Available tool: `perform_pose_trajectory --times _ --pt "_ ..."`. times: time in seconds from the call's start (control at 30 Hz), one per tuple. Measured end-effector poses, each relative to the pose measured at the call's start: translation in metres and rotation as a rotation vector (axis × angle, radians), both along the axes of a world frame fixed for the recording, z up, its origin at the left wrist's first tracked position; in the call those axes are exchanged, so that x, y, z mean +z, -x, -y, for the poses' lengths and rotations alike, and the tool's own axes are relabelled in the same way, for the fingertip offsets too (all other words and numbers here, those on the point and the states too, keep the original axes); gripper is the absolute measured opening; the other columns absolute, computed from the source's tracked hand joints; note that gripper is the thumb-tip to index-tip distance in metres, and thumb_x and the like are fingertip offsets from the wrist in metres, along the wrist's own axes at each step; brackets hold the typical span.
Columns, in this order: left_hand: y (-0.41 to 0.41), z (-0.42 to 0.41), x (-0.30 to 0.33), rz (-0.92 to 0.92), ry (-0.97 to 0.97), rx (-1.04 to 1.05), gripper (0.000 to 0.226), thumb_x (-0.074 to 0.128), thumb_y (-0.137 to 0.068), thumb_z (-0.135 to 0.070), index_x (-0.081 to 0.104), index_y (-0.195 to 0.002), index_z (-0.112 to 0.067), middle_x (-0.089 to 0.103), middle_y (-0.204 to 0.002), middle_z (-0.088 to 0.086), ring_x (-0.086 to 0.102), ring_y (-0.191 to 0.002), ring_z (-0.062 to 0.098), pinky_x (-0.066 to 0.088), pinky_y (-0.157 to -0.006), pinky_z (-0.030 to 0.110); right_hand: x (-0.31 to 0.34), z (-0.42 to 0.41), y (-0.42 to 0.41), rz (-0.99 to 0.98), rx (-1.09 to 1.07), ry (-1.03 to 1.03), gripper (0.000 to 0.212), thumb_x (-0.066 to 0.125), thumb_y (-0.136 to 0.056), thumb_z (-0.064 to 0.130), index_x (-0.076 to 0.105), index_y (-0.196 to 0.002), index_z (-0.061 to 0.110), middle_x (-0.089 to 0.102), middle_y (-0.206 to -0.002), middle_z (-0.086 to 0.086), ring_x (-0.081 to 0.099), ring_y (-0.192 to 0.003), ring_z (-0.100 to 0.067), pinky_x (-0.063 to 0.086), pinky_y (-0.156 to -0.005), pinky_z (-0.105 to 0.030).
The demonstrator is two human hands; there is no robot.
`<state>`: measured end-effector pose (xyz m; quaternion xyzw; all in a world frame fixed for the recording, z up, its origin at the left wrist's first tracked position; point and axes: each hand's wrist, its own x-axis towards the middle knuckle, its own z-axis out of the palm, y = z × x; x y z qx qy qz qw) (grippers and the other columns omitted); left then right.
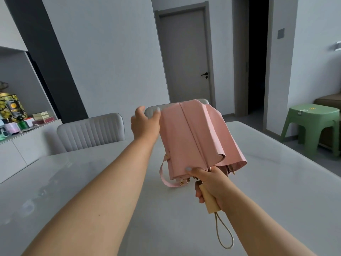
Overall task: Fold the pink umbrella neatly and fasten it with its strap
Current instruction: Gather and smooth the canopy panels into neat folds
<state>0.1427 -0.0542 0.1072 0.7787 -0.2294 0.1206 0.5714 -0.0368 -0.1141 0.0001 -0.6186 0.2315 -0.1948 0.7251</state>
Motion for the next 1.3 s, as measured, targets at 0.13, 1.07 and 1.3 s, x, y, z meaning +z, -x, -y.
perform_pose_trajectory --times 0.13,1.07,1.3 --pt "0.004 0.012 0.028 0.273 -0.16 -0.145 0.029 0.049 -0.097 -0.035 0.064 -0.115 -0.019 0.061 -0.125 0.006 0.056 -0.116 0.023 0.044 -0.1 0.037 -0.002 0.0 -0.002 -0.039 -0.001 0.052 0.029 0.066 -0.089 0.023 0.058 -0.104 0.0 0.052 -0.051 -0.013 0.048 -0.036 -0.018 0.045 -0.042 -0.026" --pt "0.022 0.019 0.076 -0.33 -0.239 -0.526 0.039 0.062 -0.087 -0.038 0.065 -0.055 -0.016 0.06 -0.05 -0.004 0.053 -0.06 0.013 0.041 -0.06 0.025 0.002 -0.011 0.0 -0.104 0.11 0.165 0.02 0.064 -0.09 0.026 0.057 -0.098 0.008 0.054 -0.053 -0.011 0.051 -0.036 -0.015 0.048 -0.043 -0.025" --pt "0.011 0.021 0.07 -0.416 0.055 -0.593 0.047 0.054 -0.087 -0.026 0.049 -0.041 -0.019 0.047 -0.046 -0.004 0.041 -0.049 0.011 0.031 -0.056 0.025 0.003 -0.012 0.0 -0.12 0.111 0.149 0.029 0.066 -0.09 0.028 0.057 -0.106 0.007 0.057 -0.053 -0.01 0.051 -0.036 -0.014 0.048 -0.044 -0.024"
